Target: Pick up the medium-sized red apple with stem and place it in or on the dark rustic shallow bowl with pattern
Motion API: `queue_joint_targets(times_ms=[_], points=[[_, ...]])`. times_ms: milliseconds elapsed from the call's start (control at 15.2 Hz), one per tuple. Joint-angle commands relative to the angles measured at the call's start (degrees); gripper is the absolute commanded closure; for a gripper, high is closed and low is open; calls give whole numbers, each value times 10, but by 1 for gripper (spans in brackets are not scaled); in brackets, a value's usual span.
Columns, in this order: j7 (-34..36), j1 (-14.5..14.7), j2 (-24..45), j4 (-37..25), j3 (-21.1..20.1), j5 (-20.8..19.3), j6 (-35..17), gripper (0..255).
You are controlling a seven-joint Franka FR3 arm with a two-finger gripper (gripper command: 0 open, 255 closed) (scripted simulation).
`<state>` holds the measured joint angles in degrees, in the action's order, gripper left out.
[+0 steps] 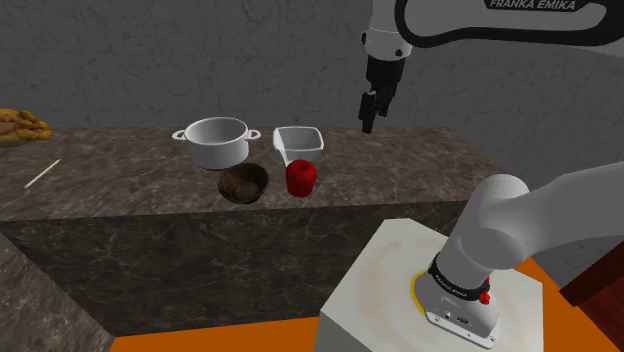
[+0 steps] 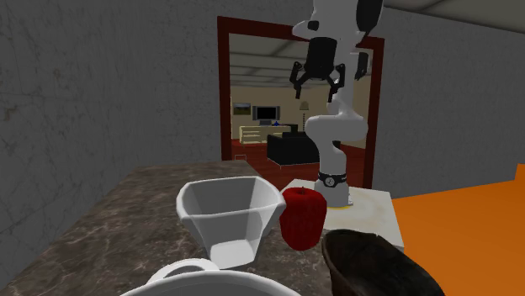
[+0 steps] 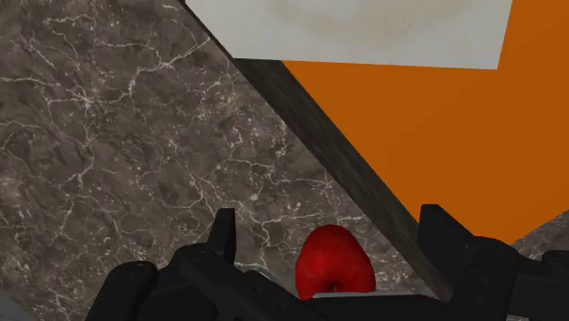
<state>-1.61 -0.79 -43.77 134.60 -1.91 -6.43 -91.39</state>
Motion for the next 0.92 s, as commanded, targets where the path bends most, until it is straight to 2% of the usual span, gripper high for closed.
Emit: queue_joint_targets(times_ms=[0, 462, 858], points=[[0, 0, 0, 0, 0, 0, 0, 0], [3, 7, 94, 30, 13, 19, -157, 0], [-2, 15, 199, 21, 22, 40, -283, 0]])
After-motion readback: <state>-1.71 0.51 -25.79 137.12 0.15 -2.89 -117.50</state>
